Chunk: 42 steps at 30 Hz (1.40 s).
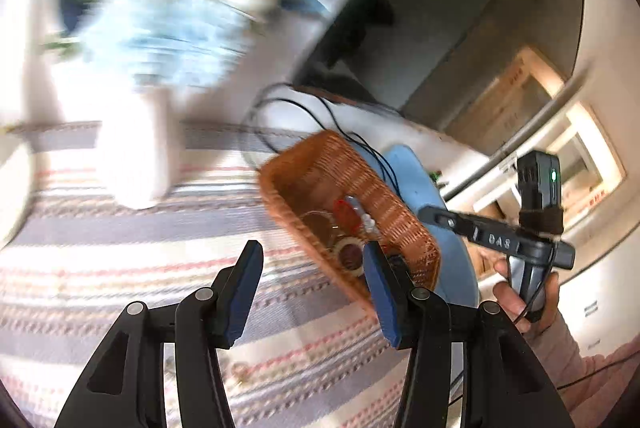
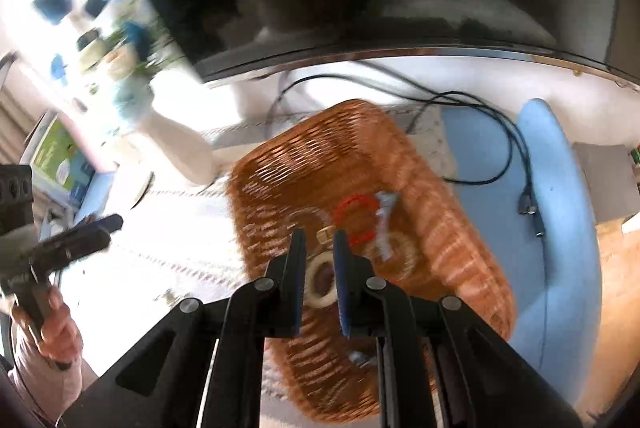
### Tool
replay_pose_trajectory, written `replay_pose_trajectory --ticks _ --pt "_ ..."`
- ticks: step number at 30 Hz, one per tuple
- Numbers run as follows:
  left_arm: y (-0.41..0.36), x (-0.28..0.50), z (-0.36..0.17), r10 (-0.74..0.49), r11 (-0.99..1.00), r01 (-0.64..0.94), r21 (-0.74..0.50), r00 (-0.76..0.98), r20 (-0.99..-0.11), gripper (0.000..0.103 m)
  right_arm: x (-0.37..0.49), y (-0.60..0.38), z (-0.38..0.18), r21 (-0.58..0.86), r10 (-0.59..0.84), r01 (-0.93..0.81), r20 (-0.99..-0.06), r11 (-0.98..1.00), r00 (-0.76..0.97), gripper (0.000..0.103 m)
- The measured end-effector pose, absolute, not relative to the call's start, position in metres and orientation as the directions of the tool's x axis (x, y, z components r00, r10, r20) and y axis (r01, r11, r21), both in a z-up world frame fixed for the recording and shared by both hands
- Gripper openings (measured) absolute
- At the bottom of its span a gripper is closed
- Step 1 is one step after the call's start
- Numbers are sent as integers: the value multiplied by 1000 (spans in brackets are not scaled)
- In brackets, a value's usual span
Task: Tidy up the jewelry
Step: 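Grasp the small metal charm with left tool while right tool grasps gold ring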
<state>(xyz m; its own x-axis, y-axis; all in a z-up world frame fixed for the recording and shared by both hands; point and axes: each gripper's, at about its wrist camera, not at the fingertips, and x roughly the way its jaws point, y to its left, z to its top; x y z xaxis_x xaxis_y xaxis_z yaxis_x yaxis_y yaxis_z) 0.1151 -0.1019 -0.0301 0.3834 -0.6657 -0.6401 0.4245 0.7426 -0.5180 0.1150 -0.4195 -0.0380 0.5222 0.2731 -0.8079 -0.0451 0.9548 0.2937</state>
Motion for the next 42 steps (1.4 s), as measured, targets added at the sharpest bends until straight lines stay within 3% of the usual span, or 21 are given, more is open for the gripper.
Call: replay_pose_trajectory --ticks 9,14,18,23,27,29,33,35,38,41,42 --pt "-10 89 -27 -581 813 308 -493 471 -664 53 94 -335 -31 315 365 -185 -797 931 480 16" --pt "2 79 -59 -523 852 276 -444 435 -733 53 89 -288 -49 325 401 -244 -820 914 409 16" --pt "-6 77 -98 -396 912 273 -306 393 -830 53 88 -260 -75 360 432 -255 -837 897 336 16" --pt "-13 75 -137 -389 910 286 -299 340 -856 53 77 -230 -109 383 452 -287 -861 878 233 16" --pt "-36 74 -155 -317 907 380 -181 333 -888 41 70 -217 -130 386 446 -284 -875 878 188 16" --pt "-43 76 -159 -298 903 403 -150 333 -895 40 67 -214 -136 389 448 -287 -877 875 177 16" --pt "-52 81 -166 -278 893 435 -112 339 -899 37 64 -208 -144 377 436 -302 -886 876 158 16" --pt "-57 84 -170 -271 891 444 -98 345 -899 29 65 -208 -151 368 421 -281 -893 886 157 21" --pt "-59 86 -170 -266 888 453 -80 361 -894 26 69 -212 -161 366 408 -231 -897 902 173 22" --pt "-56 86 -169 -256 890 452 -66 374 -891 11 75 -213 -169 367 401 -191 -897 910 189 22" --pt "-53 86 -168 -258 891 448 -70 374 -891 11 77 -211 -171 349 382 -184 -903 919 195 22"
